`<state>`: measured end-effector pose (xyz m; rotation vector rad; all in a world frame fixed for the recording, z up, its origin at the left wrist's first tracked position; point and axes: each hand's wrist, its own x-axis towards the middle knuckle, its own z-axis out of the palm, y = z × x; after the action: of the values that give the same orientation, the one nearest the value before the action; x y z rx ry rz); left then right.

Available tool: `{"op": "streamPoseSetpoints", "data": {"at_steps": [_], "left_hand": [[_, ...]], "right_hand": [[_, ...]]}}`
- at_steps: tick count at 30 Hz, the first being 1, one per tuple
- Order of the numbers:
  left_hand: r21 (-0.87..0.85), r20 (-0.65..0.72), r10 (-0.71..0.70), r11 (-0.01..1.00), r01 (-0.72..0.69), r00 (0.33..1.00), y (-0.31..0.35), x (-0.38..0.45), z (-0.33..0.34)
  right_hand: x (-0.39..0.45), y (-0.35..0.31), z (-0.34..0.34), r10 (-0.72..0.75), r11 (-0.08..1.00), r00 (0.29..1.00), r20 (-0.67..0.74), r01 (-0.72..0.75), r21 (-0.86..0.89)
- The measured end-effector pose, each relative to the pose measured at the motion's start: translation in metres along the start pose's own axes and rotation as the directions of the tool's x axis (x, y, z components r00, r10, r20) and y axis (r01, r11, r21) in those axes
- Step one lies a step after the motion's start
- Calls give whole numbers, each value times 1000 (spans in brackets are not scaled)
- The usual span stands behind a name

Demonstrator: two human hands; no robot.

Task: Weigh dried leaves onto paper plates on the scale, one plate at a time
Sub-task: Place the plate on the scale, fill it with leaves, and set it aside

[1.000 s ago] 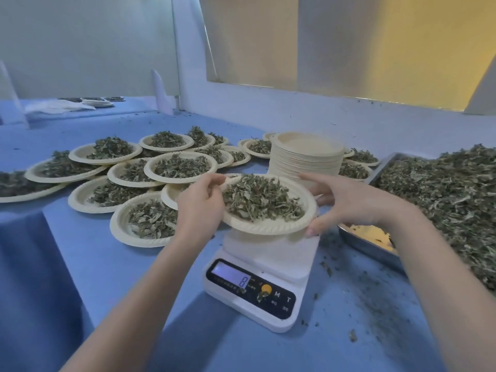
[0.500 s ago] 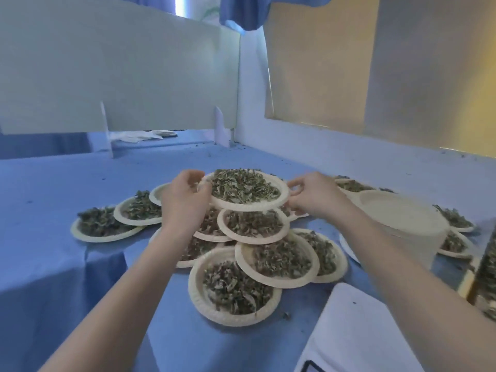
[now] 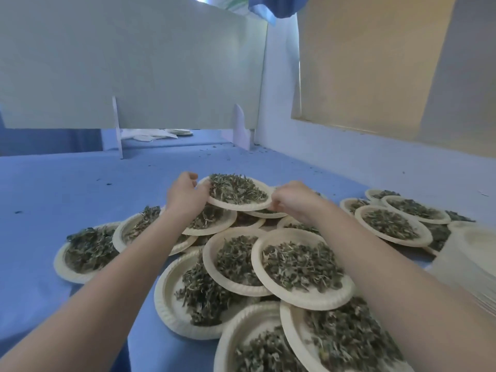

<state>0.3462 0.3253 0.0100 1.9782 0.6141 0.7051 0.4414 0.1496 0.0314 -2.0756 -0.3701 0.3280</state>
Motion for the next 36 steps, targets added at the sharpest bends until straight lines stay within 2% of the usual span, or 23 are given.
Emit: {"op": "streamPoseSetpoints", "data": {"at_steps": [3, 7, 12, 16, 19, 22, 26, 29, 36], "left_hand": [[84, 27, -52, 995, 49, 998, -18, 15, 11], [238, 40, -20, 971, 10, 999, -33, 31, 16], [405, 121, -11, 913, -40, 993, -43, 43, 22], [541, 174, 16, 834, -109, 985, -44, 42, 25], [605, 151, 42, 786, -126, 988, -35, 36, 19], [548, 105, 91, 825, -134, 990, -14, 23, 7], [421, 118, 153, 887, -189, 981, 19, -5, 2], [311, 198, 180, 921, -236, 963, 46, -39, 9], [223, 345, 320, 885, -408, 882, 119, -122, 48]], "right_hand": [[10, 10, 9, -13, 989, 1000, 20, 16, -148], [18, 15, 20, -25, 975, 999, 43, 34, -220], [35, 10, 29, -17, 927, 999, -36, 2, -375], [37, 9, 30, -13, 908, 997, -79, -21, -417], [33, 8, 28, -12, 919, 997, -78, -19, -395], [24, 4, 20, -27, 941, 997, -79, -1, -338], [-6, -11, 5, -86, 960, 995, -50, 70, -272], [-34, -17, -10, -124, 966, 991, -53, 108, -233], [-114, -15, -71, -213, 942, 977, -30, 197, -273]]}}
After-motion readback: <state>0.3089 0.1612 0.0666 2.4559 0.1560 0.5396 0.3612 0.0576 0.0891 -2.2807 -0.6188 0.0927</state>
